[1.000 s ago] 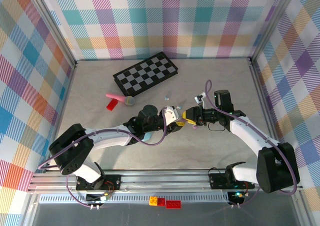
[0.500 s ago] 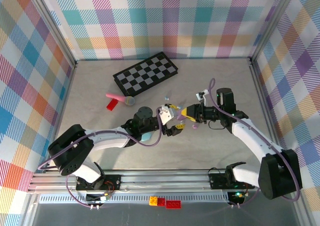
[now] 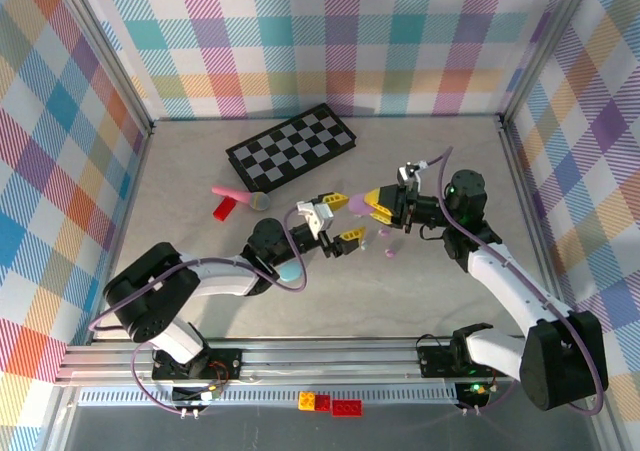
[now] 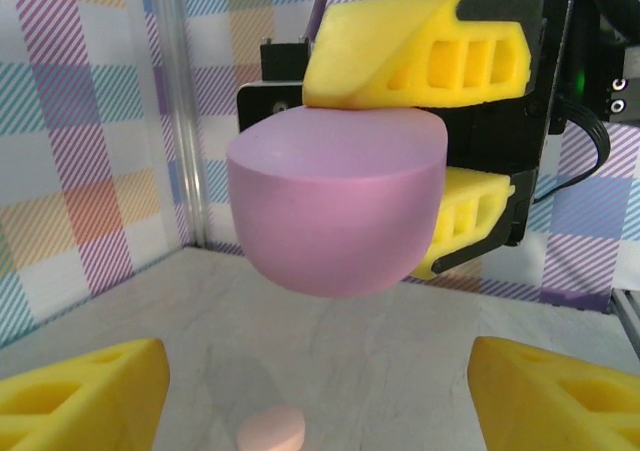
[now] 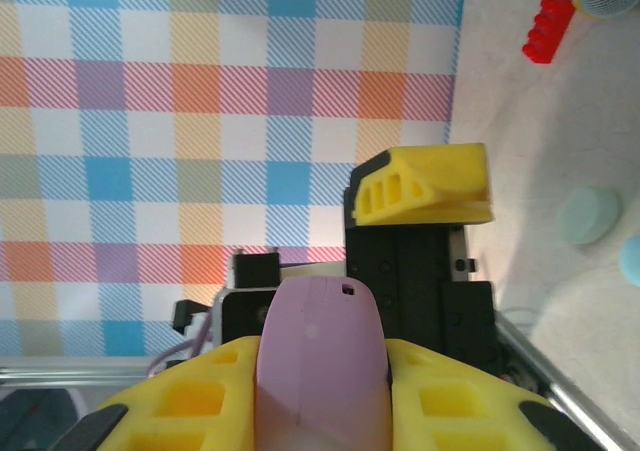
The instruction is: Insert wireless bluetooth earbuds into charging case
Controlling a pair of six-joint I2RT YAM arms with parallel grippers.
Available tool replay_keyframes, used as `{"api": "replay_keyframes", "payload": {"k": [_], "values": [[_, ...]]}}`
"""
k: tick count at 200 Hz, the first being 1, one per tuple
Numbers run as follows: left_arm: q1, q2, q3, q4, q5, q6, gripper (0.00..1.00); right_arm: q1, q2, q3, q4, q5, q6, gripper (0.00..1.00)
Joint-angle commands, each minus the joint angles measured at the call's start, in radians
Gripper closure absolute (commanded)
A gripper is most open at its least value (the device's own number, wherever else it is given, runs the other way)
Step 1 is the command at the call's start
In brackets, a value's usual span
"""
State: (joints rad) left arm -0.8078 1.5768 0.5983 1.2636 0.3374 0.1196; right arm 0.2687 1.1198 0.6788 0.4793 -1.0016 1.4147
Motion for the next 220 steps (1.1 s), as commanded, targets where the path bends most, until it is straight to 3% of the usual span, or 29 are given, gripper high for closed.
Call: {"api": "replay_keyframes", "payload": {"k": [1, 22, 98, 132, 220], "values": [[0.008, 0.021, 0.051, 0.083, 0.054, -0.003, 0.25, -0.003, -0.029, -0.016, 0.143, -0.01, 0.157, 0.86], [0.009, 0.027, 0.084, 0.083, 0.086, -0.024, 0.29, -0.003, -0.031, -0.017, 0.21, -0.012, 0.195, 0.87], [0.012, 0.003, 0.13, 0.084, 0.134, -0.073, 0.36, -0.003, -0.047, 0.014, 0.125, -0.036, 0.138, 0.87], [0.013, 0.005, 0.134, 0.083, 0.152, -0.097, 0.44, -0.003, -0.055, 0.019, 0.077, -0.037, 0.098, 0.87], [0.015, -0.004, 0.147, 0.085, 0.175, -0.127, 0.48, -0.003, -0.072, 0.043, -0.005, -0.033, 0.021, 0.87]]}}
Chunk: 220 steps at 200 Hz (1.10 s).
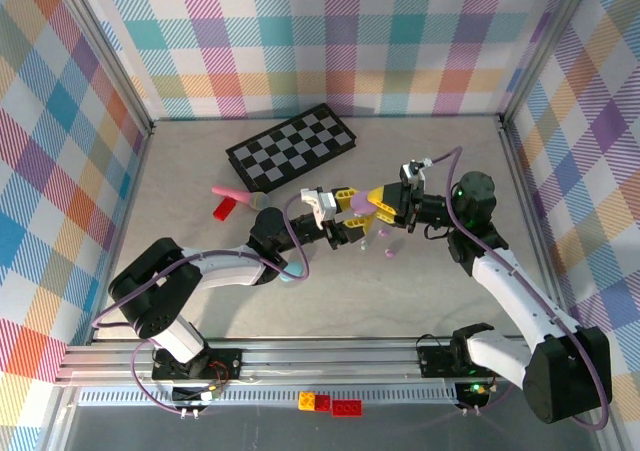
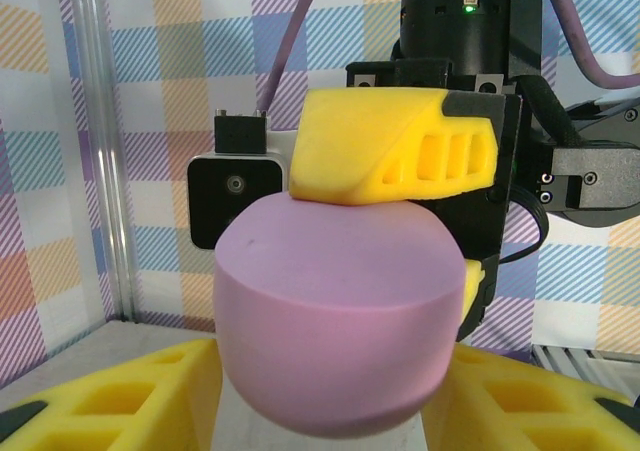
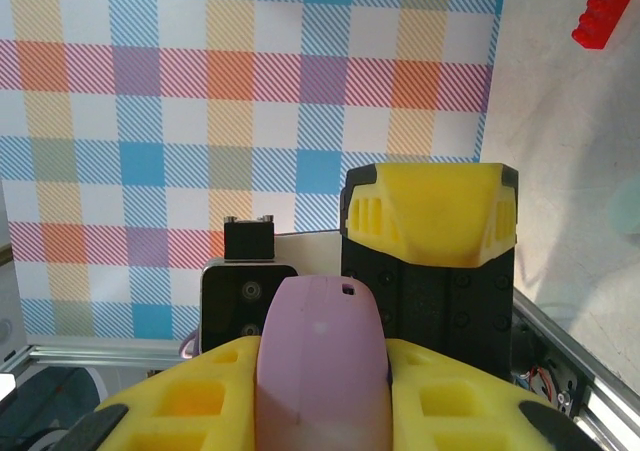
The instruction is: Insert wireless bluetooth earbuds into charging case
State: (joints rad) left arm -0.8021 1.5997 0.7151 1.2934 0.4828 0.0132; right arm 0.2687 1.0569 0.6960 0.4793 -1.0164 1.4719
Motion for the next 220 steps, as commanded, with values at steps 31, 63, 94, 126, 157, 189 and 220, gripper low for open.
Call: {"api": "replay_keyframes", "payload": {"k": [31, 63, 94, 126, 157, 189, 220], "values": [[0.008, -0.034, 0.031, 0.054, 0.027, -0.021, 0.49, -0.004, -0.006, 0.027, -0.023, -0.018, -0.059, 0.86], [0.009, -0.034, 0.033, 0.055, 0.029, -0.018, 0.52, -0.004, -0.004, 0.029, -0.016, -0.018, -0.058, 0.86], [0.008, -0.034, 0.04, 0.054, 0.042, -0.024, 0.53, -0.003, 0.006, 0.024, -0.004, -0.017, -0.051, 0.87], [0.009, -0.037, 0.039, 0.054, 0.048, -0.027, 0.53, -0.003, 0.014, 0.023, 0.0, -0.016, -0.053, 0.87], [0.009, -0.028, 0.043, 0.054, 0.055, -0.025, 0.59, -0.004, 0.021, 0.022, 0.044, -0.012, -0.02, 0.87], [0.008, -0.02, 0.046, 0.054, 0.059, -0.025, 0.63, -0.003, 0.023, 0.021, 0.06, -0.017, 0.0, 0.87], [0.009, -0.021, 0.045, 0.054, 0.057, -0.022, 0.69, -0.003, 0.016, 0.019, 0.045, -0.012, -0.008, 0.77]]}}
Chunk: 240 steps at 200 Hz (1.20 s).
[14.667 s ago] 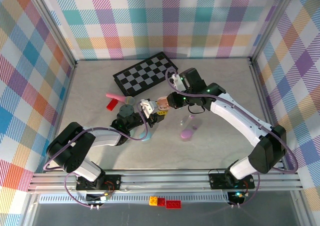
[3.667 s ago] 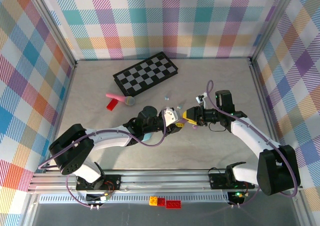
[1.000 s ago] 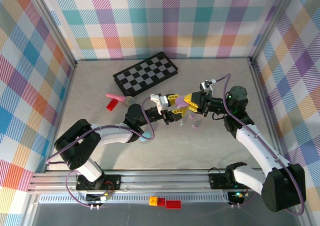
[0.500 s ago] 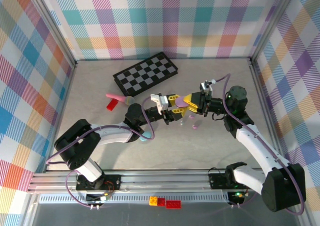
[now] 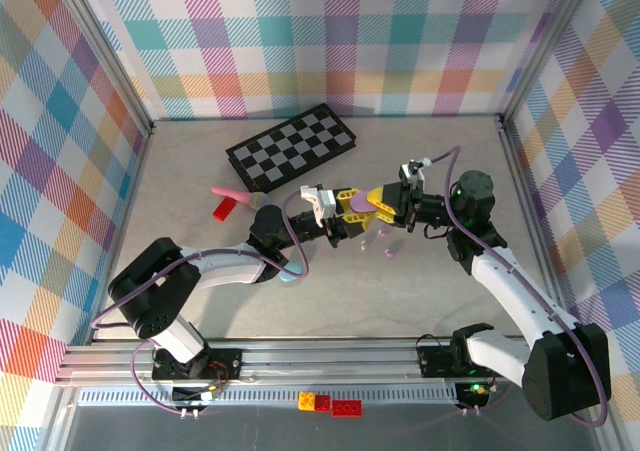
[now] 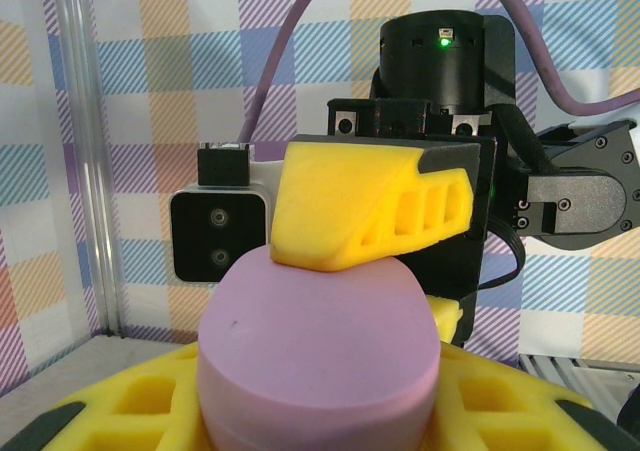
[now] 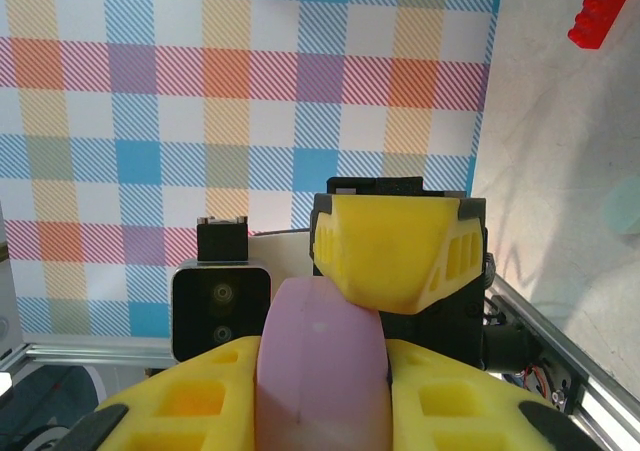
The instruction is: Insert wireless bluetooth earbuds into charging case
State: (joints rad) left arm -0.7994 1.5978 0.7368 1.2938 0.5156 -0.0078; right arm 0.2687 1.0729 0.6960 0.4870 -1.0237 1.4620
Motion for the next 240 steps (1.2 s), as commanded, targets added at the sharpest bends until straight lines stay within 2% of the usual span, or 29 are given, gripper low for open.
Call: {"api": "replay_keyframes", "payload": {"k": [1, 16, 38, 49, 69, 82, 96, 116, 142, 180, 208, 240], "values": [[0.006, -0.02, 0.023, 0.054, 0.024, 0.0, 0.69, -0.003, 0.0, 0.019, 0.036, -0.005, 0.001, 0.76], [0.006, -0.024, 0.018, 0.049, 0.017, 0.006, 0.71, -0.004, -0.012, 0.023, -0.005, 0.006, -0.033, 0.57], [0.012, -0.028, 0.003, 0.046, 0.012, 0.003, 0.71, -0.006, -0.042, 0.057, -0.168, 0.037, -0.157, 0.32], [0.015, -0.034, -0.008, 0.045, 0.015, -0.003, 0.71, -0.01, -0.061, 0.087, -0.295, 0.068, -0.247, 0.24], [0.027, -0.048, -0.033, 0.041, 0.024, -0.018, 0.71, -0.012, -0.087, 0.187, -0.606, 0.156, -0.521, 0.13], [0.042, -0.055, -0.047, 0.037, 0.046, -0.035, 0.71, -0.01, -0.091, 0.258, -0.794, 0.238, -0.743, 0.1], [0.059, -0.058, -0.06, 0.031, 0.08, -0.054, 0.71, -0.008, -0.102, 0.299, -0.896, 0.301, -0.972, 0.09], [0.079, -0.069, -0.067, 0.0, 0.148, -0.08, 0.71, 0.011, -0.137, 0.326, -0.958, 0.425, -1.208, 0.09], [0.091, -0.102, -0.062, -0.105, 0.209, -0.058, 0.69, 0.064, -0.163, 0.341, -0.962, 0.457, -1.421, 0.09], [0.091, -0.119, -0.06, -0.163, 0.235, -0.025, 0.69, 0.172, -0.168, 0.322, -0.919, 0.556, -1.641, 0.1], [0.091, -0.107, -0.053, -0.147, 0.25, -0.043, 0.69, 0.234, -0.141, 0.326, -0.913, 0.579, -1.691, 0.1], [0.091, -0.11, -0.054, -0.14, 0.259, -0.046, 0.69, 0.276, -0.102, 0.328, -0.914, 0.665, -1.724, 0.09]]}}
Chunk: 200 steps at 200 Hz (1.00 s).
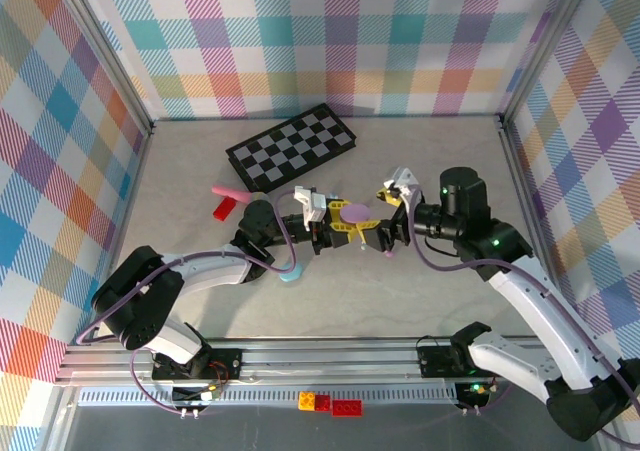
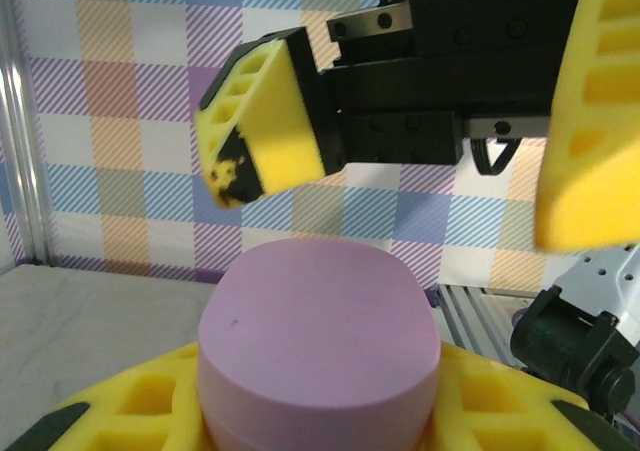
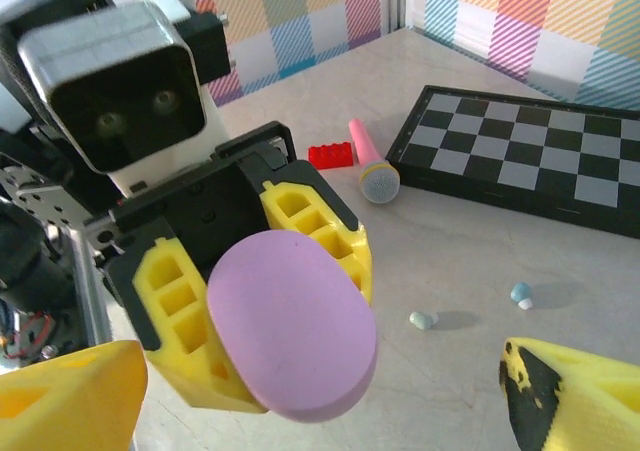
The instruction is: Insert wireless bluetooth earbuds into charging case
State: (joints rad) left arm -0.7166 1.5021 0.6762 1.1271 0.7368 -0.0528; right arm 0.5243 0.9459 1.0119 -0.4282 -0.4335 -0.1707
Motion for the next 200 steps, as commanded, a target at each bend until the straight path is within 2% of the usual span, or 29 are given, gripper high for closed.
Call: {"api": "replay_keyframes", "payload": {"k": [1, 37, 95, 200], "values": [[0.008, -0.014, 0.006, 0.026, 0.038, -0.001, 0.69, 0.02, 0.027, 0.013, 0.0, 0.076, -0.092, 0.09], [0.009, -0.018, 0.004, 0.028, 0.044, -0.005, 0.69, 0.033, 0.051, 0.012, 0.03, 0.152, -0.091, 0.09], [0.008, -0.023, -0.01, 0.038, 0.045, 0.001, 0.69, 0.033, 0.036, 0.008, 0.137, 0.259, 0.018, 0.1], [0.012, -0.056, -0.036, 0.022, 0.03, 0.027, 0.69, 0.032, 0.097, 0.066, 0.143, 0.238, 0.097, 0.1]]}}
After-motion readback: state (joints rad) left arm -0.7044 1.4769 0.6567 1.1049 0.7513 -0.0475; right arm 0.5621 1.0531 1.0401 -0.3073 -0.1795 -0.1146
